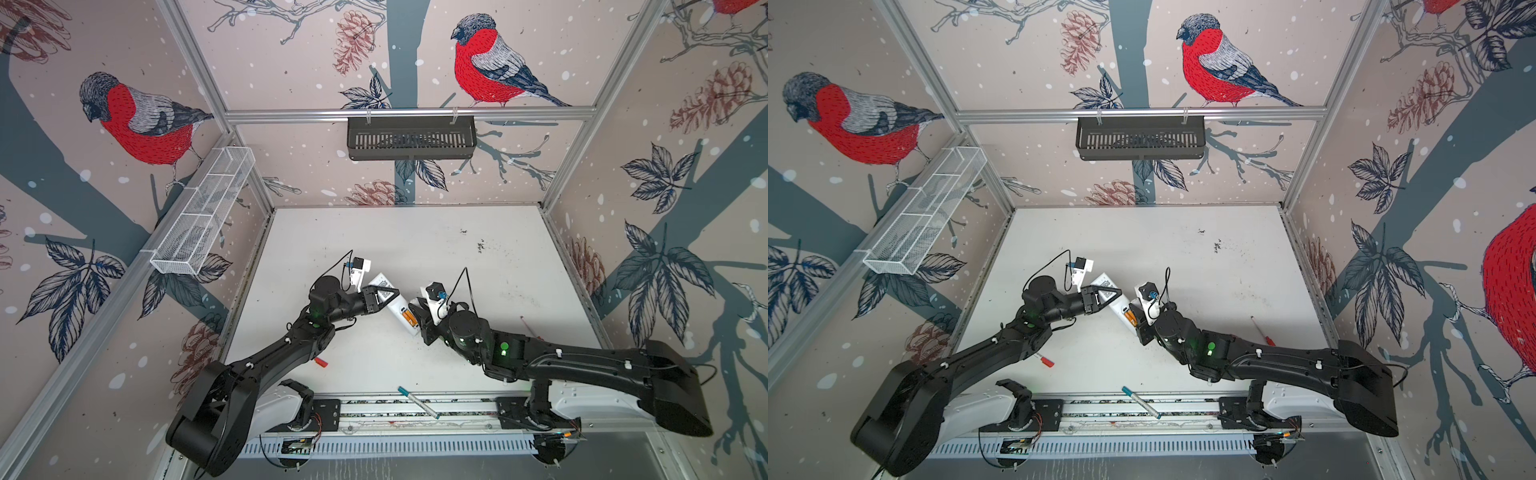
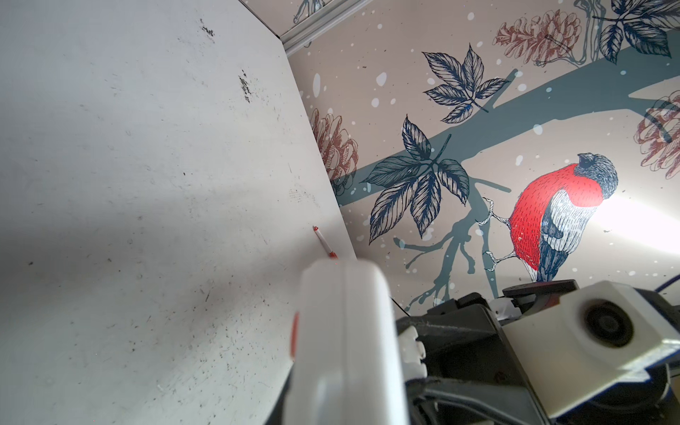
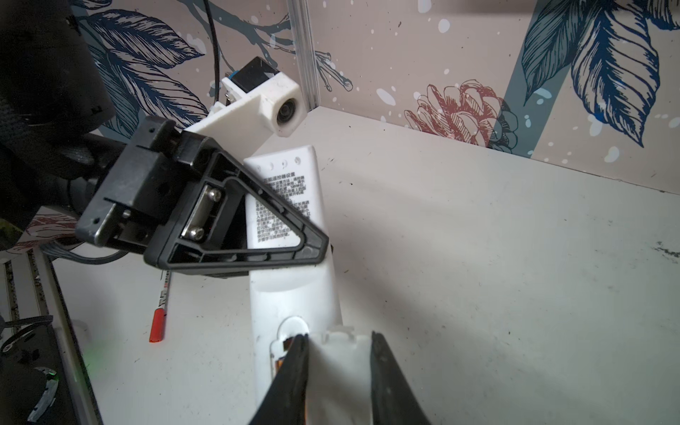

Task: Load the batteries into the remote control
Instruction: 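Fit the cover over the battery compartment and release it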

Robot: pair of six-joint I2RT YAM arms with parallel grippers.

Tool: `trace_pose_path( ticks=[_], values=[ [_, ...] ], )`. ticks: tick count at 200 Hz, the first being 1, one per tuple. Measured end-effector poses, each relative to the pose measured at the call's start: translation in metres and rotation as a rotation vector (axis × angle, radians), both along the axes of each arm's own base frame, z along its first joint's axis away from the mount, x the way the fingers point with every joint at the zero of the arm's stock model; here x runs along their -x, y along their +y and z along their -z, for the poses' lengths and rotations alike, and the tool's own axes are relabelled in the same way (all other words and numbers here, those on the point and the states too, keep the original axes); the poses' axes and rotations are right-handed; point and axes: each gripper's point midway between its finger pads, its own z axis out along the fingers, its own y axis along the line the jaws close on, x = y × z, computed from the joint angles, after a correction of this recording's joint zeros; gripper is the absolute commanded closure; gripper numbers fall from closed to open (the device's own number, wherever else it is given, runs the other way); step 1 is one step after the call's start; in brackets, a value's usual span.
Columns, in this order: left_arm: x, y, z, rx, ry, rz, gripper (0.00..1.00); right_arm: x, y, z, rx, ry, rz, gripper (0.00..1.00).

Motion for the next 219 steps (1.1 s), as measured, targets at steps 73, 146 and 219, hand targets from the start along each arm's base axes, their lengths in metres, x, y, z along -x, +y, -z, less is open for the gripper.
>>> trace_pose_path(
  ticks=[73, 146, 219],
  values=[
    [0.001, -0.001, 0.001, 0.015, 0.02, 0.018, 1.0, 0.016, 0.011, -0.004, -0.039, -0.034, -0.097, 0.74],
    [0.002, -0.002, -0.004, 0.027, 0.008, 0.031, 1.0, 0.016, 0.011, 0.007, -0.007, -0.049, -0.105, 0.74],
    [0.003, -0.004, -0.006, 0.031, 0.007, 0.054, 1.0, 0.021, 0.011, 0.008, 0.005, -0.084, -0.16, 0.74]
  ],
)
